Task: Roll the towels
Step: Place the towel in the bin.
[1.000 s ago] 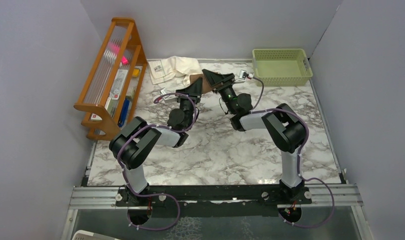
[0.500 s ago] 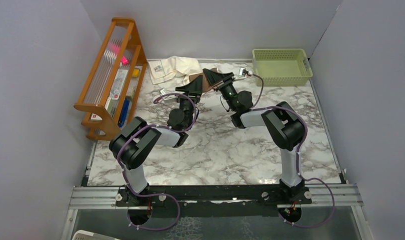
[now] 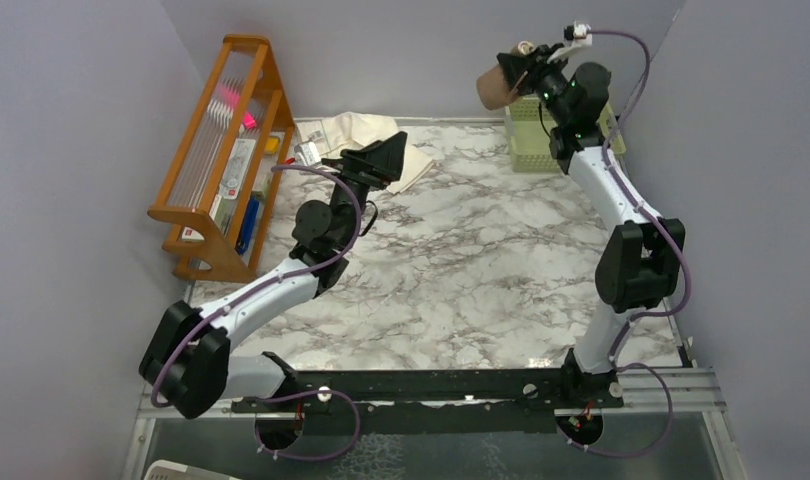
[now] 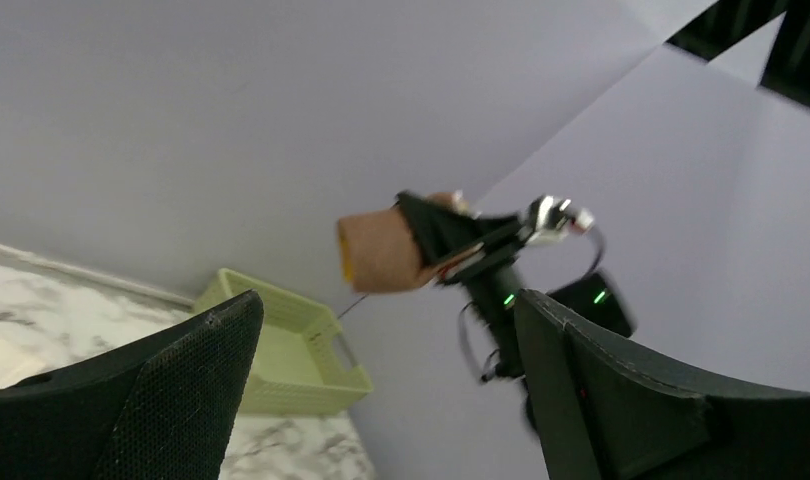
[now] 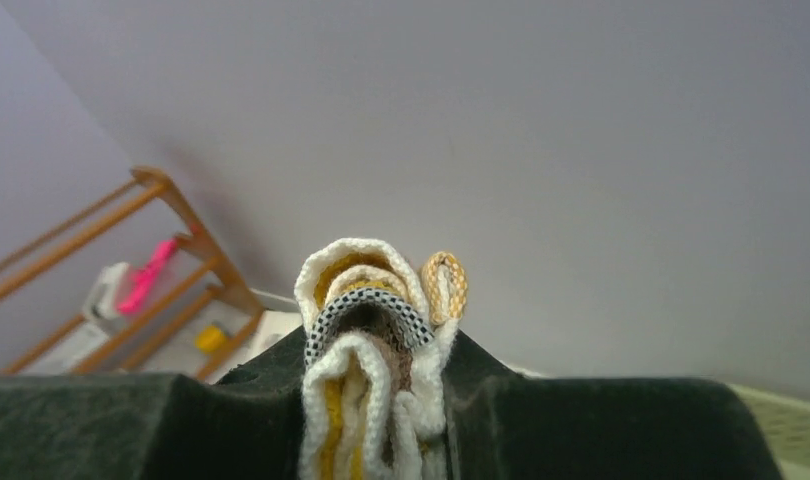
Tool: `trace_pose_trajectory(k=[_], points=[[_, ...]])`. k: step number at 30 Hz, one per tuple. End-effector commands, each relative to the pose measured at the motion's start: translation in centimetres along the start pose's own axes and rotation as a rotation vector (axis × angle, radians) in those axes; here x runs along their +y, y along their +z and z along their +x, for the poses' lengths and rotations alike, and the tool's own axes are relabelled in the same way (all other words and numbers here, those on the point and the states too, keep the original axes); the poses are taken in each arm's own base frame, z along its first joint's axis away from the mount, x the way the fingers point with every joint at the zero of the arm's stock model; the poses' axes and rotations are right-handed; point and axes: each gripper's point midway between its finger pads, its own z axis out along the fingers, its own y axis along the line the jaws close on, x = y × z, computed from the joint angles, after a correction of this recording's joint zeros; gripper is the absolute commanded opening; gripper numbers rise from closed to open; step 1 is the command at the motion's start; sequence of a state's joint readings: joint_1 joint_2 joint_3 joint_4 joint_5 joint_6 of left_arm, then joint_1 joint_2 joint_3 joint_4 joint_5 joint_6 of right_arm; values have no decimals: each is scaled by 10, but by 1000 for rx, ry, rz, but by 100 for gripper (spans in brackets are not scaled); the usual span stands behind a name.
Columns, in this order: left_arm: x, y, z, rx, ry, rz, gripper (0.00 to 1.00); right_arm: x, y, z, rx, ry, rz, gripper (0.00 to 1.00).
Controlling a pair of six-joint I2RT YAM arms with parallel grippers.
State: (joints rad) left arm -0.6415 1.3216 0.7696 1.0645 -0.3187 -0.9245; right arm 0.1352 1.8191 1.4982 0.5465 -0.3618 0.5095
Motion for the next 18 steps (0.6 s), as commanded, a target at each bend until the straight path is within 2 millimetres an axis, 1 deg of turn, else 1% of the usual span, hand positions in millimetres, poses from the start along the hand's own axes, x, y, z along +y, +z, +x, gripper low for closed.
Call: trace_pose_trajectory(k=[1, 4, 6, 7, 8, 10, 14, 16, 18], points=[[47, -26, 29, 240, 357, -130, 99, -50, -6, 47, 428, -389, 84, 1], [47, -37, 28, 297, 438, -103, 99, -92, 2, 48, 523, -489, 166, 1], [45, -42, 27, 339, 484, -75, 99, -116, 5, 48, 550, -512, 204, 1], [48, -46, 29, 372, 510, -77, 99, -128, 7, 53, 564, -519, 219, 1], [49, -49, 29, 395, 529, -74, 99, -136, 9, 50, 561, -535, 233, 1], [54, -56, 33, 450, 565, -69, 99, -152, 9, 56, 576, -570, 255, 1], [72, -73, 39, 545, 610, -108, 99, -180, 9, 77, 609, -623, 275, 1], [80, -80, 41, 577, 620, -128, 99, -196, 7, 90, 627, -626, 291, 1], [86, -86, 41, 598, 628, -146, 99, -210, 6, 97, 630, -626, 306, 1]])
